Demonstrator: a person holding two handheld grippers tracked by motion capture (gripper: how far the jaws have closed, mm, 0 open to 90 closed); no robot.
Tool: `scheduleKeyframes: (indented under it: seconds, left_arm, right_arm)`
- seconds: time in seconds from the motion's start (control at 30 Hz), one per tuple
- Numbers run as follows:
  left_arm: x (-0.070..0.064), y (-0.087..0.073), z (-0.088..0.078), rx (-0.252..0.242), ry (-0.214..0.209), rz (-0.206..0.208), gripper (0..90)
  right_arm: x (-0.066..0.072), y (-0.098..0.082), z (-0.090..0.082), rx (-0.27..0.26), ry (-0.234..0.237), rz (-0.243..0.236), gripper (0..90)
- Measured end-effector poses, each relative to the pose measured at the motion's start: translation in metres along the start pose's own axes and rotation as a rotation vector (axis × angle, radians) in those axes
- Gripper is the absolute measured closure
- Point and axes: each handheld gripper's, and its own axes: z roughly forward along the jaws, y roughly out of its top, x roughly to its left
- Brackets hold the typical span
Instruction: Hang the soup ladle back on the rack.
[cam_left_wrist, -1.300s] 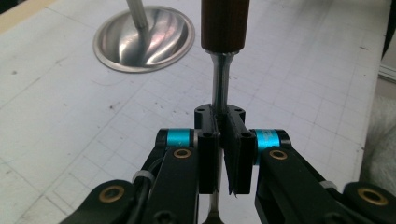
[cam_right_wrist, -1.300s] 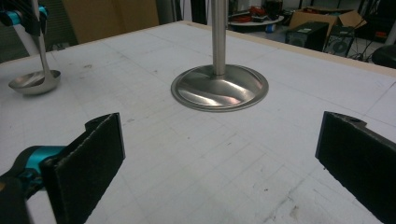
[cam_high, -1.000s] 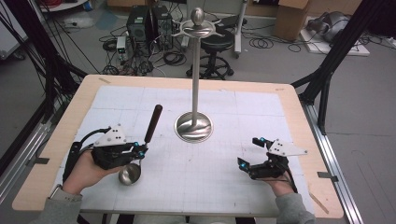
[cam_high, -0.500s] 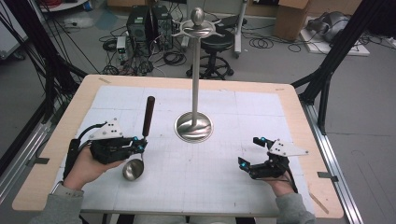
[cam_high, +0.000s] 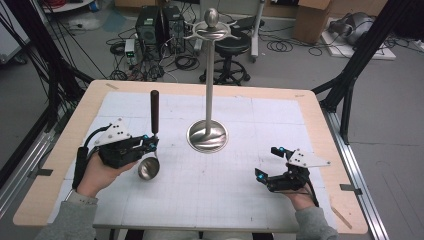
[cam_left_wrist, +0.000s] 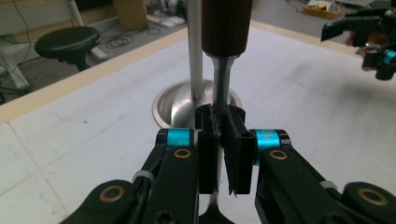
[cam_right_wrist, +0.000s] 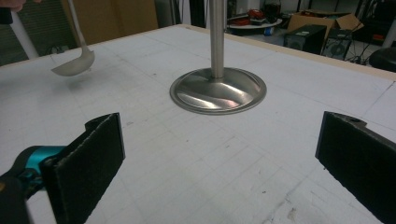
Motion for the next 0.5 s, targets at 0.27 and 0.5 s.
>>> scheduleKeyframes:
  seconds: [0.27, 0.5]
  left_arm:
    - [0.0009, 0.0028, 0.0044, -0.043, 0.000, -0.010, 84.1]
    - [0.0071, 0.0062, 0.0094, -0.072, 0.008, -0.055, 84.1]
  right_arm:
    - [0.0007, 0.0001, -0.0001, 0.001, 0.002, 0.006, 0.3]
    - [0.0003, 0.0000, 0.0002, 0.000, 0.001, 0.000, 0.3]
